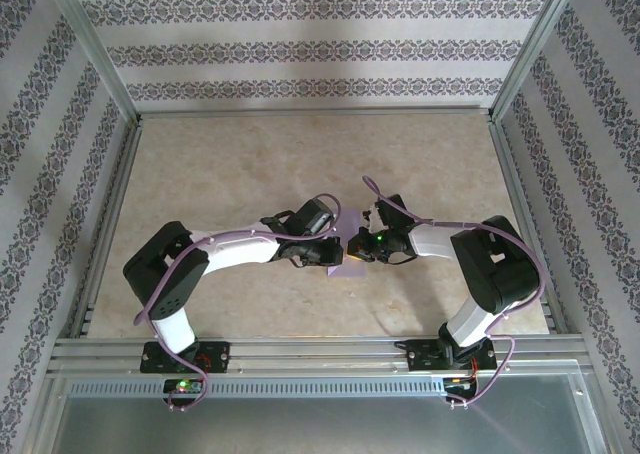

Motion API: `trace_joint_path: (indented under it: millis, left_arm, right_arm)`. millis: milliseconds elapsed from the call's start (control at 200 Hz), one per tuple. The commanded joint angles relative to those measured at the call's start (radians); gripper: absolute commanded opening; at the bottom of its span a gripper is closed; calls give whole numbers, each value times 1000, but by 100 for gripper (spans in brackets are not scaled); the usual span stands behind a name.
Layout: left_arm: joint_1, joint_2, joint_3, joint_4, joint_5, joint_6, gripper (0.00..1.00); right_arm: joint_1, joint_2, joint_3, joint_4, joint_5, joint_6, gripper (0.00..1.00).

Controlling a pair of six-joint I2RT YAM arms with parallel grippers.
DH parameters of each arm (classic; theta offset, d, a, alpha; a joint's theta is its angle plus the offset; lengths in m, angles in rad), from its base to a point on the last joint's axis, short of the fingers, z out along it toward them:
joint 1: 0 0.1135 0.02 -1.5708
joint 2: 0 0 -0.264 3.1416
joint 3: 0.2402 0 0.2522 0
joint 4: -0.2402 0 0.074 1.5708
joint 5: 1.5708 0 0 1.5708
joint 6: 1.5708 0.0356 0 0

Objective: Fold a paper plane with a square sheet of paper (fold left side to right side)
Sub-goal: Fold the triangle a second time at the center of the table.

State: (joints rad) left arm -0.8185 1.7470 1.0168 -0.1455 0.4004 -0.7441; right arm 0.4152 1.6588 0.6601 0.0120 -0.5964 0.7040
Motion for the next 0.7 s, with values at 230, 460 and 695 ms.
trace_joint_path:
  millis: [230,460,695]
  left_arm:
    - [-11,89,32,41,27,8,7]
    - [-8,114,39,50,15,13,7]
    - [5,134,44,68,7,16,6]
  right_arm:
    - [10,68,-10,-70,79,-21,0]
    - [11,65,-13,-78,81,-26,0]
    - [11,63,-14,-81,82,-28,0]
